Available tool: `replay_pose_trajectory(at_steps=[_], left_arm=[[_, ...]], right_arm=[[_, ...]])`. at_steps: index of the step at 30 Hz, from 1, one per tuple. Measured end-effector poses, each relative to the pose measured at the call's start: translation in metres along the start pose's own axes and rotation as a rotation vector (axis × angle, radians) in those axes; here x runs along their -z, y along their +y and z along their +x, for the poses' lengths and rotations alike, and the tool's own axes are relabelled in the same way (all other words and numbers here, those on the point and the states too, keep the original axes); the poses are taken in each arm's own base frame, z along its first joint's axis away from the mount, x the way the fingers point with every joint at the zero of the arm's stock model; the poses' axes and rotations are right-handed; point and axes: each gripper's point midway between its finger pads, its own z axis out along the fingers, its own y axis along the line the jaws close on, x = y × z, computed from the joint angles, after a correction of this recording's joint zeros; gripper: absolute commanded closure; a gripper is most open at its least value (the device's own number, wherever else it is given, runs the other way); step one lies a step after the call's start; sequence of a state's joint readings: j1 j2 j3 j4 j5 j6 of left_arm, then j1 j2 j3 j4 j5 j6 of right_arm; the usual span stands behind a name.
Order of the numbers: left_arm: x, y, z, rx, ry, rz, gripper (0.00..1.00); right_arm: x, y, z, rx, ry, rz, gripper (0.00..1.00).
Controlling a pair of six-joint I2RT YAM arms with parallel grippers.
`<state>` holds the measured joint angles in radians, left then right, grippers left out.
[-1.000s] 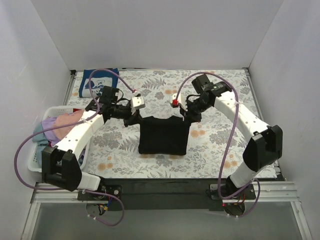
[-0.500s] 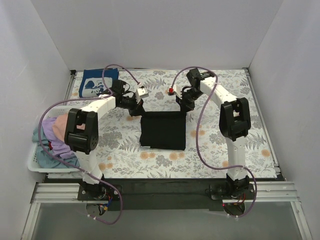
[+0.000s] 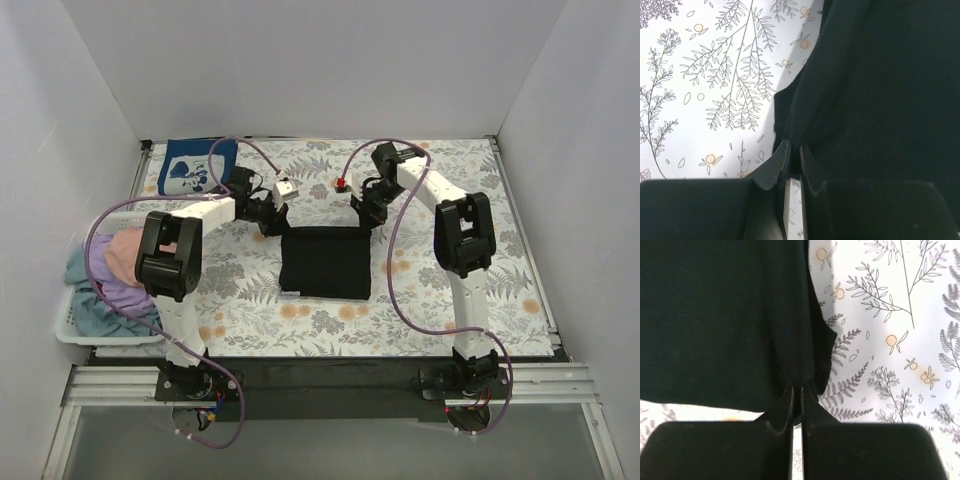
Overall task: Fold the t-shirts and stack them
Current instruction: Fold the tshirt
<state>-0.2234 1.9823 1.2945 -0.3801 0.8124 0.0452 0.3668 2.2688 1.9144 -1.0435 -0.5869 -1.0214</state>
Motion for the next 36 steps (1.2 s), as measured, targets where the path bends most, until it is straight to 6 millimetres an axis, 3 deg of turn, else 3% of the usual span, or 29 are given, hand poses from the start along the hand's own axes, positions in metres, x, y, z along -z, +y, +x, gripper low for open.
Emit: replay_pose_trajectory(at_steps=[3,9,13,19,23,26,29,36], left_arm=[[0.011,-0.008,-0.01,-0.006,-0.016,-0.01,1.0],[0.054,-0.029,-0.053,-0.097,-0.086,-0.061,1.0],[0.069,-0.033,-0.062,-0.139,-0.092,-0.083,1.0],[0.052,-0.02,-0.033,-0.088,-0.041,-0.077,1.0],[0.025,0.006,-0.002,0.005,0.004,-0.07,1.0],[0.008,0.025,0.009,0.047,0.018,-0.067,1.0],[0.004,0.032,0.005,0.053,0.003,-0.067,1.0],[0.021,0.026,-0.03,0.01,-0.062,-0.075,1.0]], right_arm=[[0.012,0.013,-0.013,0.008,-0.02,0.012,0.99],[0.05,0.048,-0.053,0.09,-0.076,0.059,0.99],[0.049,0.055,-0.061,0.109,-0.078,0.055,0.99],[0.015,0.029,-0.042,0.058,-0.03,0.014,0.99],[-0.004,0.005,-0.029,0.024,-0.006,0.01,0.99],[-0.011,-0.007,-0.022,0.008,-0.003,0.015,0.99],[-0.009,-0.012,-0.018,-0.008,-0.007,0.019,0.99],[0.014,-0.013,-0.027,-0.012,-0.044,0.057,0.99]])
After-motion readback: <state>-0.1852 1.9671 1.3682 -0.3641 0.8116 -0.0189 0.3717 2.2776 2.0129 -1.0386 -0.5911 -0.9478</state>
